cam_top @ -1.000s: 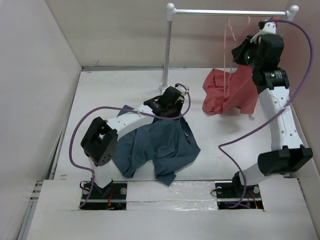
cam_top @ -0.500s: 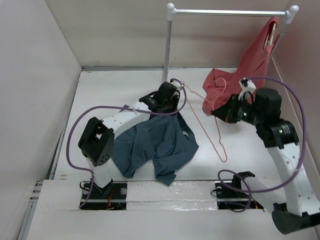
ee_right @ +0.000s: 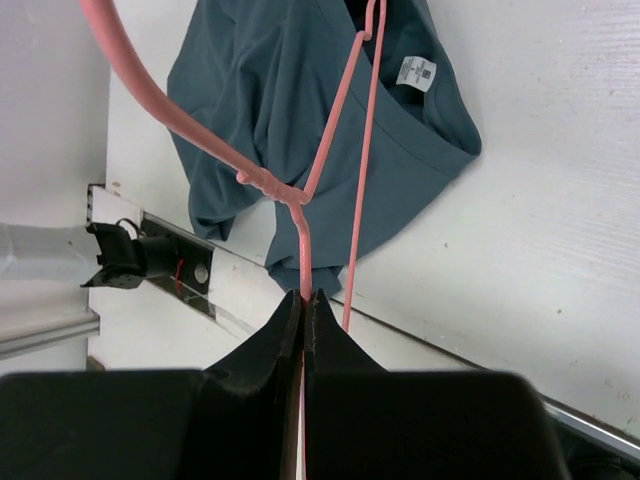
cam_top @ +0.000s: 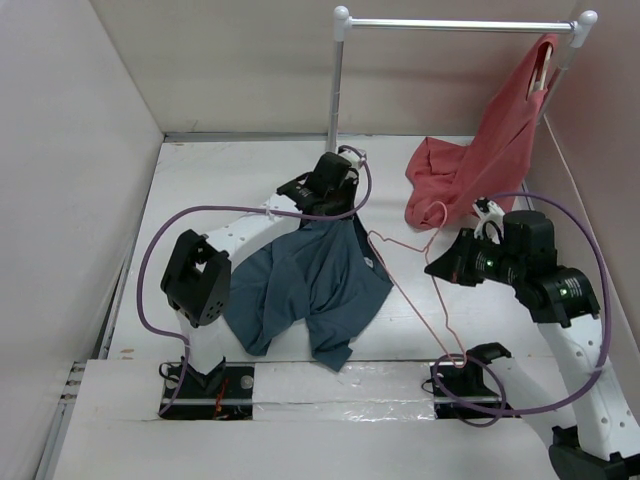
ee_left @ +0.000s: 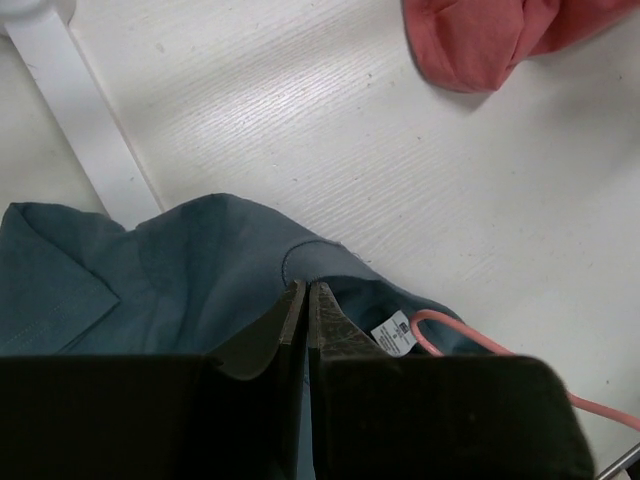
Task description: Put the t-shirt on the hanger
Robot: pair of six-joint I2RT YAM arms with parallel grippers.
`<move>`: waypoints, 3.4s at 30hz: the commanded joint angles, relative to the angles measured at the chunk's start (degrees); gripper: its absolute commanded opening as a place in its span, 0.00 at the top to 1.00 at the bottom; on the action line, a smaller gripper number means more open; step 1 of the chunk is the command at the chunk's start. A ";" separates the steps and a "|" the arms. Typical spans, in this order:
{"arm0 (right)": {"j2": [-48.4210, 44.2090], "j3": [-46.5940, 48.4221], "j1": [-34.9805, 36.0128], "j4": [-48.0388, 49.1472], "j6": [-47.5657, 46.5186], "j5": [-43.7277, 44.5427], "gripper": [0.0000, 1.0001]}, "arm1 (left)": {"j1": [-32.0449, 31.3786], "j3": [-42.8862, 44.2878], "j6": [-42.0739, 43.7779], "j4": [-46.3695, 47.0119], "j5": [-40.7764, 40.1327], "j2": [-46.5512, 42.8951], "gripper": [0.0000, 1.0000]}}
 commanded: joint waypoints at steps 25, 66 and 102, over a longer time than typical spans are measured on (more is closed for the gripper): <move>0.57 -15.91 17.61 56.14 8.42 15.43 1.00 | -2.62 10.70 -3.04 -10.00 7.86 -17.65 1.00; 14.46 -9.06 24.48 97.03 -1.16 23.16 1.00 | 0.36 28.98 -13.93 -6.48 -0.30 -23.30 0.42; 19.81 -3.88 25.53 91.40 -4.06 23.52 1.00 | 0.72 25.30 -26.77 -1.04 4.44 -13.52 0.78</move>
